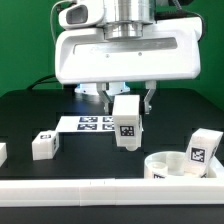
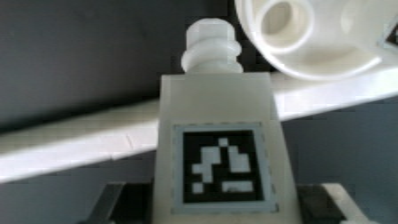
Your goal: Assemble stool
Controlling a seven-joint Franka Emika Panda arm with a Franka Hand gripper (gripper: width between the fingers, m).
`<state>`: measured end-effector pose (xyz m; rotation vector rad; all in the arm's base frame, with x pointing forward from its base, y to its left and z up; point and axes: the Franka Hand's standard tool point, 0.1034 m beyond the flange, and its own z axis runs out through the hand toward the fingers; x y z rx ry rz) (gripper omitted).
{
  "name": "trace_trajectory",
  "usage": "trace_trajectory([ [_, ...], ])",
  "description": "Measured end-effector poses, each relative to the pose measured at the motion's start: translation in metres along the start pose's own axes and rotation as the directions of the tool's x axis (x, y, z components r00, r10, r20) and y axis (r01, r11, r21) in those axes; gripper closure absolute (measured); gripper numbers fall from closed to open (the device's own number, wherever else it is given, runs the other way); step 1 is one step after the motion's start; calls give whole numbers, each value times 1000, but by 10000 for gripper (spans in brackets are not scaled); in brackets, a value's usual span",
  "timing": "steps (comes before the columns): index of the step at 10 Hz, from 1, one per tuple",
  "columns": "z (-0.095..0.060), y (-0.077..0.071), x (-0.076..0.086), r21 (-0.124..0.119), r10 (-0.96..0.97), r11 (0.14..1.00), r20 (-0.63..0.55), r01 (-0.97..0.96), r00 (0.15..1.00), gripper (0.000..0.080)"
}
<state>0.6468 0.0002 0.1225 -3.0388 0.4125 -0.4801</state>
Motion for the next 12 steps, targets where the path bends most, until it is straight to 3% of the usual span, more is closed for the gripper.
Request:
trace_trajectory([
  [3, 3, -2, -5, -1, -15, 1000, -57, 15, 998, 459],
  [7, 4, -30, -14, 4, -88, 996, -80, 88, 993, 459],
  [10, 5, -30, -11, 4, -89, 996, -118, 91, 989, 459],
  [12, 4, -37, -10, 11, -101, 994, -253, 107, 962, 459],
])
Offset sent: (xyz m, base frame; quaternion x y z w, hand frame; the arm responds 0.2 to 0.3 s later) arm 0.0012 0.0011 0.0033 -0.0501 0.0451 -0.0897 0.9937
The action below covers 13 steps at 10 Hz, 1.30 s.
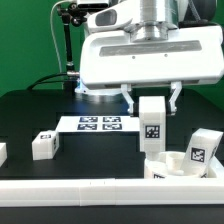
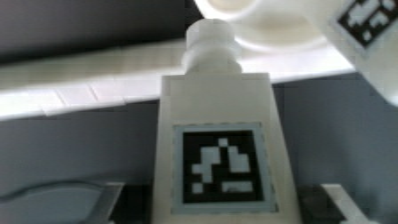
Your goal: Assemble stool
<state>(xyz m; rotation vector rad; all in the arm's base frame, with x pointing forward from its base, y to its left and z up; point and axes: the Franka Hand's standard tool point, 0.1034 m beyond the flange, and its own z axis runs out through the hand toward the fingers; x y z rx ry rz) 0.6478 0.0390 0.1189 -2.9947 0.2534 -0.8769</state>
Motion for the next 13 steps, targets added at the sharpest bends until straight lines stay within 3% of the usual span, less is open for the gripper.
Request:
trace_trajectory([
  [1, 2, -5, -9, 2, -15, 1000, -21, 15, 1000, 459],
  [5, 4, -8, -21, 1, -38, 999, -2, 38, 999, 459],
  [13, 13, -8, -33, -2, -59, 998, 19, 59, 998, 459],
])
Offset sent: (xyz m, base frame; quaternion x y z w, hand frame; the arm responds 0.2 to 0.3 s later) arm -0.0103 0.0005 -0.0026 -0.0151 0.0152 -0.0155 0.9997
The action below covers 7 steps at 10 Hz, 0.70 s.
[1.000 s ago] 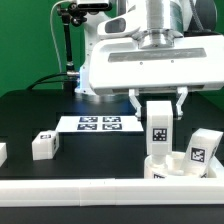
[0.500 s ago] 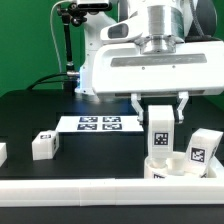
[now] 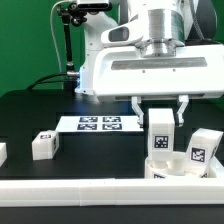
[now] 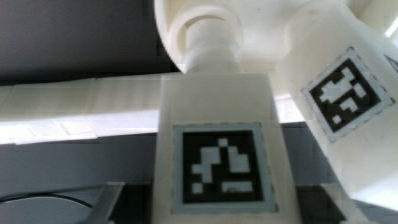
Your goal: Assemble stool
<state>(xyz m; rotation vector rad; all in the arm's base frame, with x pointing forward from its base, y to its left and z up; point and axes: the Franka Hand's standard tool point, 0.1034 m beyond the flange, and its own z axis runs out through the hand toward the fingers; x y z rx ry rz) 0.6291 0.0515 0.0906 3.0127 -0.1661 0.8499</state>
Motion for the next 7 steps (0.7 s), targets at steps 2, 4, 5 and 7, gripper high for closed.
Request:
trace_trajectory([
  [2, 3, 0, -1, -2, -3, 1000, -17, 3, 1000, 459],
  [4, 3, 0, 0, -2, -7, 1000, -40, 7, 999, 459],
  [5, 4, 0, 0, -2, -9, 1000, -56, 9, 998, 459],
  [7, 4, -1, 1, -2, -19, 1000, -76, 19, 997, 459],
])
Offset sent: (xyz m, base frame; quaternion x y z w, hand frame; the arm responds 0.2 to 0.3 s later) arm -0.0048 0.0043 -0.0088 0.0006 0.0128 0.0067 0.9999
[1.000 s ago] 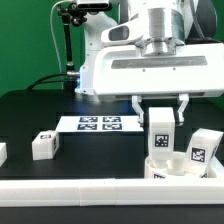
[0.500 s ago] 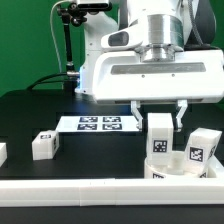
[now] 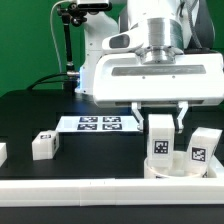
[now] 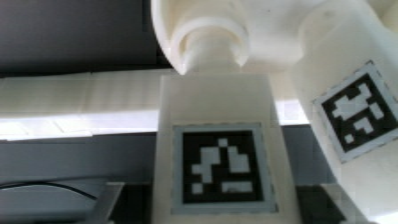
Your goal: Assemble stool
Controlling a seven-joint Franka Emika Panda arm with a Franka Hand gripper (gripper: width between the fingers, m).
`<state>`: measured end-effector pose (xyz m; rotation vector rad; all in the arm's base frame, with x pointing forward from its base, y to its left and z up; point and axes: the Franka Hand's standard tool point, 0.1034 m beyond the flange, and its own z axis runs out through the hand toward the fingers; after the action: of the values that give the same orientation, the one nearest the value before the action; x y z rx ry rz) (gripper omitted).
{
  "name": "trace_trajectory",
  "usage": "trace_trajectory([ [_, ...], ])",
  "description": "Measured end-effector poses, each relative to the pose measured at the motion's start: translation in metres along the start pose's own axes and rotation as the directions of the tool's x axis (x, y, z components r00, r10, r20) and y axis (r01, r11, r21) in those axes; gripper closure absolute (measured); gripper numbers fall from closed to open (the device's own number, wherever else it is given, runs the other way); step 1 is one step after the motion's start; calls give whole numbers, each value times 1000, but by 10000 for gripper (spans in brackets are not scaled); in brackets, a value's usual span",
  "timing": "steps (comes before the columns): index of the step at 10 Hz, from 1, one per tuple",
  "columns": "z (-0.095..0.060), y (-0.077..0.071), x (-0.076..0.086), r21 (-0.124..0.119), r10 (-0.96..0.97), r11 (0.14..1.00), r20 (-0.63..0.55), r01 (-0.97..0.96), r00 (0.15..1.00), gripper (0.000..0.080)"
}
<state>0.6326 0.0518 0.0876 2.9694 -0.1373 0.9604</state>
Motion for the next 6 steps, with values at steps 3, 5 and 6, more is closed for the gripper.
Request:
trace_trajectory([
  [3, 0, 1, 0, -1, -19, 1000, 0, 19, 1000, 220],
  [5, 0, 4, 1, -5, -21, 1000, 0, 21, 1000, 162],
  [6, 0, 4, 1, -5, -21, 1000, 1, 21, 1000, 162],
])
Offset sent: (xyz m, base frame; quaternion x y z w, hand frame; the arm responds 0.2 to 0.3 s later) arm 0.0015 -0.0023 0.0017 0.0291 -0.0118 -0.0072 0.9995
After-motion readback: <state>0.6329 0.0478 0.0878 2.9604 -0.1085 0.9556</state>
